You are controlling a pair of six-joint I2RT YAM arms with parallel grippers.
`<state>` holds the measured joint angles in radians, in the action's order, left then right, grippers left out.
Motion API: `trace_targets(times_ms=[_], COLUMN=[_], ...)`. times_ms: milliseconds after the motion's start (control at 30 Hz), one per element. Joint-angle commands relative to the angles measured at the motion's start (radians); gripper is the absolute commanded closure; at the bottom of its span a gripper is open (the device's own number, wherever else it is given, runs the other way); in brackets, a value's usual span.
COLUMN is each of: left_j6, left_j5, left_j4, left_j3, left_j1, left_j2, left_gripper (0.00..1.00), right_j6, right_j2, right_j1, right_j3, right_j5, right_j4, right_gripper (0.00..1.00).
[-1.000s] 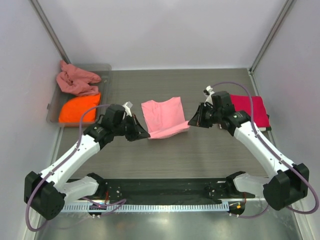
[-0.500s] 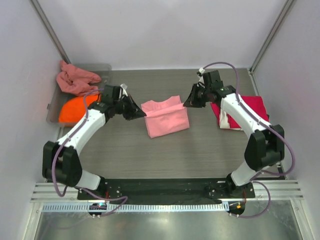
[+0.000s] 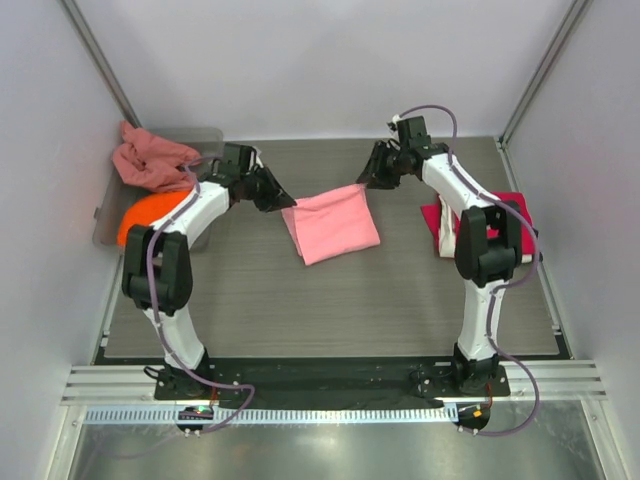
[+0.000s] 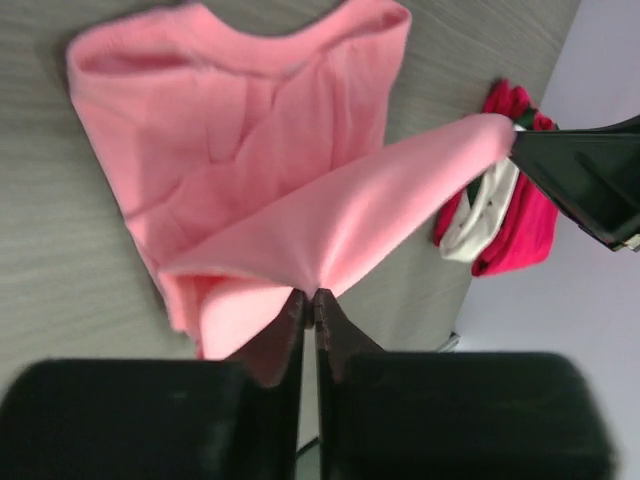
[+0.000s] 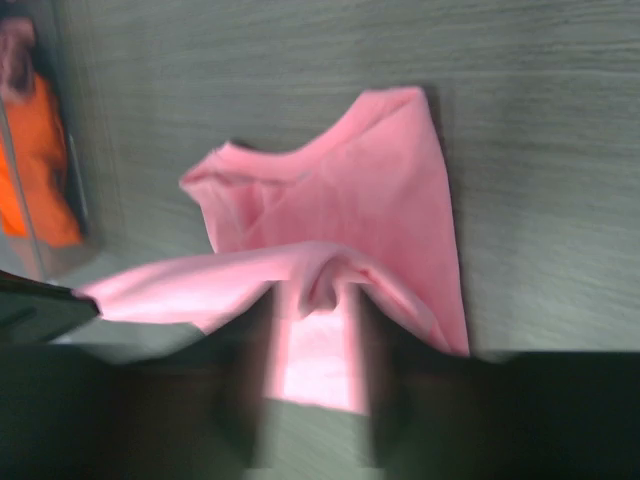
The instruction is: Fold and stack the t-shirts
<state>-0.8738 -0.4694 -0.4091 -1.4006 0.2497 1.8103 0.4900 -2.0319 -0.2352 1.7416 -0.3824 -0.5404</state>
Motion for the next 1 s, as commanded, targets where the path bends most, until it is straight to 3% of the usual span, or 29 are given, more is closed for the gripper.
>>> trace_targets(times_ms=[0,100,200,400,733,967], left_j6=[-0.024,-0.030,-0.011,0.016,0.038,0.019], left_j5=[0.029,0.105,0.164,0.242,0.264,0.232], left_j4=[0.053,0.079,0.099,0.168,0.199,0.208], left_j3=[-0.061,-0.080,-0.046,0.104,0.124,0.066], left_j1=[-0.026,-0.046,-0.052,-0.040,0.008,0.008], left_j2=[0.099,0.141,0.124,0.035,0.096,0.190], left_gripper=[0.84,0.37,0.12,0.12,0.13,0.27], right_j6=[0.002,0.002,-0.017,-0.068,-0.100,-0.117], right_j2=[-0.085,-0.134,-0.090,-0.047,-0.157,-0.124], right_j1=[0.013,0.013,0.013,0.019,0.019,0.017], right_j3=[0.107,0.142,0.069,-0.076,-0.039,-0.057], right_j5=[-0.020,0.022,0.039,0.040,-0.029,0.094], right_j4=[0.028,0.033,0.078,0.151,0.183,0.157], right_gripper=[0.33,0.03,0.03,0.21,0.20,0.24])
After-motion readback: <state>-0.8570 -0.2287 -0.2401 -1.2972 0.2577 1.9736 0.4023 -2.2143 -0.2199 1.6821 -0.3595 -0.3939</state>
